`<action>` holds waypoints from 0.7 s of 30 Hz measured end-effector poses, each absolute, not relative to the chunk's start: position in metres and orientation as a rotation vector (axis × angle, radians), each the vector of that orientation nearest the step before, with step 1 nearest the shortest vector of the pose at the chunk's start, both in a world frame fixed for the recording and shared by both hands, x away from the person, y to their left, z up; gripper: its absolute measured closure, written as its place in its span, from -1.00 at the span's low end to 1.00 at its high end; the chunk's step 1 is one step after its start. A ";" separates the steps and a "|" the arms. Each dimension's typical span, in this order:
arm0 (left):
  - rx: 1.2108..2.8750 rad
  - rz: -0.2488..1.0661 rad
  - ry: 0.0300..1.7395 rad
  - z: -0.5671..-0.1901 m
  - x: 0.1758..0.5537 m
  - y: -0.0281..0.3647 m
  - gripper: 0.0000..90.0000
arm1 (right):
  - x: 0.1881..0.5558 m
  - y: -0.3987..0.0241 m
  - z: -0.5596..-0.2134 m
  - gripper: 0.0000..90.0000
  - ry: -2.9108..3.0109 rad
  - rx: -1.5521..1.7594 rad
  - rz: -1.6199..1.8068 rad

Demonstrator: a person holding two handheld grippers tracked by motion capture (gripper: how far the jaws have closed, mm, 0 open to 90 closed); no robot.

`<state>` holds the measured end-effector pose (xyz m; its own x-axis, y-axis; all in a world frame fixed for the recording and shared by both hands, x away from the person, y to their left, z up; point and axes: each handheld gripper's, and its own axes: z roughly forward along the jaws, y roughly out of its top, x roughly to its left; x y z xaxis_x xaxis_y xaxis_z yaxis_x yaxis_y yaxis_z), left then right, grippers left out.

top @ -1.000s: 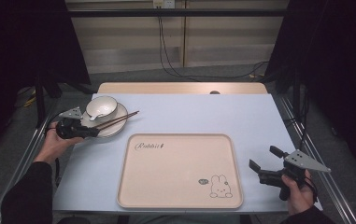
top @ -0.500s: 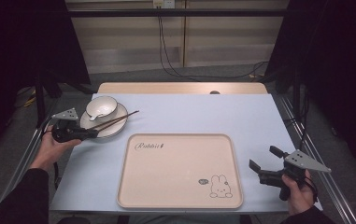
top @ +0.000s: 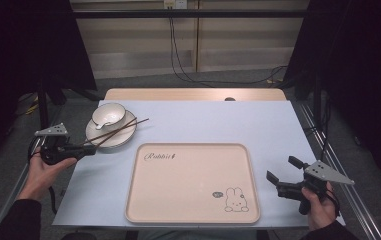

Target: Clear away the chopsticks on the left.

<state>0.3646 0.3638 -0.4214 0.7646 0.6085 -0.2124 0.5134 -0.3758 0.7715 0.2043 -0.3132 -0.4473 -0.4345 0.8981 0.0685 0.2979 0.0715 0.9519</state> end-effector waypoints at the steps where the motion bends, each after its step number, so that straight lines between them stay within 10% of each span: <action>1: 2.037 0.133 0.843 -0.421 0.361 0.363 0.88 | 0.204 -0.313 -0.447 -0.92 1.790 1.185 1.375; 21: 1.986 0.127 0.909 -0.426 0.285 0.327 0.88 | 0.206 -0.311 -0.447 -0.92 1.794 1.176 1.376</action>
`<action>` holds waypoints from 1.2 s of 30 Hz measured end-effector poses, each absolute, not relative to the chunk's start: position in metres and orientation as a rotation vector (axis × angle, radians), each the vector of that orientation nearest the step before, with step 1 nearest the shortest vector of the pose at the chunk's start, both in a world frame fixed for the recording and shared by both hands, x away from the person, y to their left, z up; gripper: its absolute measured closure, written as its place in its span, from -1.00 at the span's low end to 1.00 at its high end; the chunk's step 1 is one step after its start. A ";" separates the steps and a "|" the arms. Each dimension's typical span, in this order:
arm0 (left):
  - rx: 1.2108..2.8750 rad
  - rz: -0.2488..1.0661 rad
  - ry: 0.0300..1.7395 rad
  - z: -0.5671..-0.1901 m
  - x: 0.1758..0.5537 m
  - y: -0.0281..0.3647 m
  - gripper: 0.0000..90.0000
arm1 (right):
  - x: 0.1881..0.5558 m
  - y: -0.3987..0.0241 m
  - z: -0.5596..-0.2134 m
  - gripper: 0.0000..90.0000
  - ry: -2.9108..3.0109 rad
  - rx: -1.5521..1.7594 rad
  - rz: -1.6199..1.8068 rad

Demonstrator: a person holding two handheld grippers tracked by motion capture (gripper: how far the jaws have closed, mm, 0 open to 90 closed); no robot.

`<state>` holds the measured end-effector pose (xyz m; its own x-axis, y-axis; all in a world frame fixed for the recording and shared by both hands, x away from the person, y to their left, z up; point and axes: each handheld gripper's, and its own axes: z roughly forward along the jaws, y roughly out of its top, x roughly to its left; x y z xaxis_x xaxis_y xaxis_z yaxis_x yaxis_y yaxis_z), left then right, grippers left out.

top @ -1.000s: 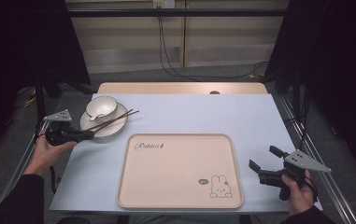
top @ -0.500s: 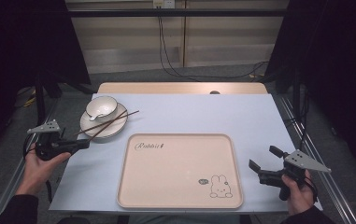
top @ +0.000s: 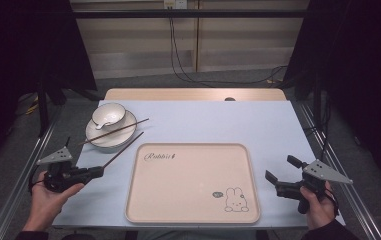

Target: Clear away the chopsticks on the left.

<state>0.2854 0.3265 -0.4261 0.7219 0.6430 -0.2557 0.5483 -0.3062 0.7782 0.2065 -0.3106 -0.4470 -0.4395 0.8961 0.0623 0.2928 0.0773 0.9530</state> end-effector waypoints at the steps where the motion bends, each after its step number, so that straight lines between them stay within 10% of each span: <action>1: 1.983 0.131 0.919 -0.426 0.282 0.323 0.88 | 0.207 -0.310 -0.447 -0.92 1.793 1.180 1.377; 36: 1.901 0.178 1.378 -0.433 0.239 0.219 0.88 | 0.209 -0.307 -0.447 -0.92 1.817 1.154 1.377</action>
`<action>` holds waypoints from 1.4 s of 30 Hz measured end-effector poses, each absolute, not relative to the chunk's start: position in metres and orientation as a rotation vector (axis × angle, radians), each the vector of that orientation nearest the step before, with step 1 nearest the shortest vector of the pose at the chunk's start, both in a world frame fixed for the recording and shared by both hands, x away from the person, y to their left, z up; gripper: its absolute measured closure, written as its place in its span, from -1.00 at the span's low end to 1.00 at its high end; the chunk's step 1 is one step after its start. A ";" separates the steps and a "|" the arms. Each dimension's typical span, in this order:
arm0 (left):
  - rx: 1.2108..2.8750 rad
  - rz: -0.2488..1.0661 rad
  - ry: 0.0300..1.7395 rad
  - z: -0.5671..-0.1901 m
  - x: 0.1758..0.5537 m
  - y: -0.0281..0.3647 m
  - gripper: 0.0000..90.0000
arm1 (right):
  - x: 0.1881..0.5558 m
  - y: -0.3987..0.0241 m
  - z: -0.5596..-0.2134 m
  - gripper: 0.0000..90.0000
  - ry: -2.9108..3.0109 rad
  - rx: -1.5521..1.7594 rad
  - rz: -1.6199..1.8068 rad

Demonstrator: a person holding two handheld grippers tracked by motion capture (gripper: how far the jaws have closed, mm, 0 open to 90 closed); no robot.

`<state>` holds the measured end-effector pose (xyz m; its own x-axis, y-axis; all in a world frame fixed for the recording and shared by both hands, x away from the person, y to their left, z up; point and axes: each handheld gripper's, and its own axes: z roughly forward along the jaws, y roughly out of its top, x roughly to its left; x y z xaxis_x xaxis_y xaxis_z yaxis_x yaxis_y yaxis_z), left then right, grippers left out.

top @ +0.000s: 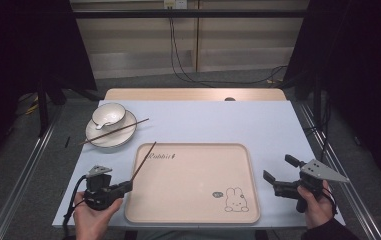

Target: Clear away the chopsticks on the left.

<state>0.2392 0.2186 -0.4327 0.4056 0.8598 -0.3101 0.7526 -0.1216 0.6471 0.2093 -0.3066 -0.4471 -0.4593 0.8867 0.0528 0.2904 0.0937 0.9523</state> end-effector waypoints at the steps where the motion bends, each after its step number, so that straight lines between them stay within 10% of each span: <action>1: 1.896 0.166 1.377 -0.434 0.240 0.215 0.88 | 0.209 -0.307 -0.447 -0.92 1.815 1.152 1.377; 42: 1.986 0.165 1.422 -0.459 0.255 0.193 0.58 | 0.209 -0.306 -0.447 -0.92 1.820 1.144 1.380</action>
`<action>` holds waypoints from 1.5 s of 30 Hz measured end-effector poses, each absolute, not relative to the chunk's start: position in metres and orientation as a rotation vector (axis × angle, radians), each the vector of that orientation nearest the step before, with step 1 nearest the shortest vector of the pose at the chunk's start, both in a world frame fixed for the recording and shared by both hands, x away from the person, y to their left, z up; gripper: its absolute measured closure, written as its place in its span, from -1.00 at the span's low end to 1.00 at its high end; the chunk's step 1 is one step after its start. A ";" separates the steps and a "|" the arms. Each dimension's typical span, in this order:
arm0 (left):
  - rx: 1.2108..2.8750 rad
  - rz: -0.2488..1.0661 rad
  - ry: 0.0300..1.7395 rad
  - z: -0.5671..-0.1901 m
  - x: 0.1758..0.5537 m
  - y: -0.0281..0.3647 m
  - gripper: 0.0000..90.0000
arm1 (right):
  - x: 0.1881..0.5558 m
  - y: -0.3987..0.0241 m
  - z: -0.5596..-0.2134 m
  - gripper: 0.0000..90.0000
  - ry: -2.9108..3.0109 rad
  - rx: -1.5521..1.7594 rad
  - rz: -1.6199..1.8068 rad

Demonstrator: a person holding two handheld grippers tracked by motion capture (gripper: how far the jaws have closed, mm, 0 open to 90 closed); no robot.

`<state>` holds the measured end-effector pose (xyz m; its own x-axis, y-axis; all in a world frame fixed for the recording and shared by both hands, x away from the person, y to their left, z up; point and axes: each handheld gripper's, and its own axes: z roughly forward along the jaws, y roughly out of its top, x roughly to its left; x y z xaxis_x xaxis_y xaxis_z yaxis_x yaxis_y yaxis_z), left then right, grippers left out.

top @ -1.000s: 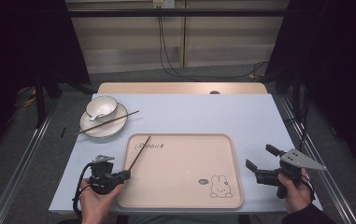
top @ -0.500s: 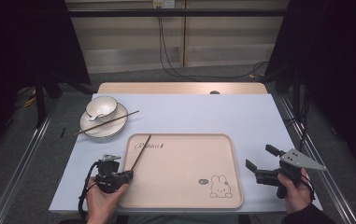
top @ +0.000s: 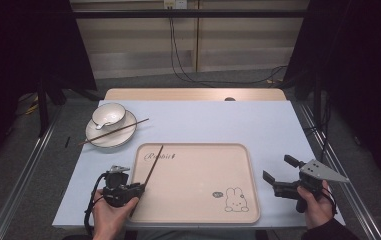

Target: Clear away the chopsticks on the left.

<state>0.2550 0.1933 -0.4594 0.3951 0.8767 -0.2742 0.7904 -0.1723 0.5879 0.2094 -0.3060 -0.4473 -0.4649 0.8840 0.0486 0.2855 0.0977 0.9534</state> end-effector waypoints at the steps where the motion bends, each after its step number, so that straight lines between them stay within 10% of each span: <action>1: 1.976 0.157 1.387 -0.457 0.255 0.195 0.57 | 0.209 -0.306 -0.447 -0.92 1.821 1.144 1.383; 18: 1.878 0.233 1.042 -0.432 0.257 0.250 -0.64 | 0.209 -0.307 -0.447 -0.92 1.814 1.145 1.390; 45: 1.928 0.298 0.770 -0.424 0.332 0.365 -0.92 | 0.209 -0.307 -0.447 -0.92 1.816 1.148 1.378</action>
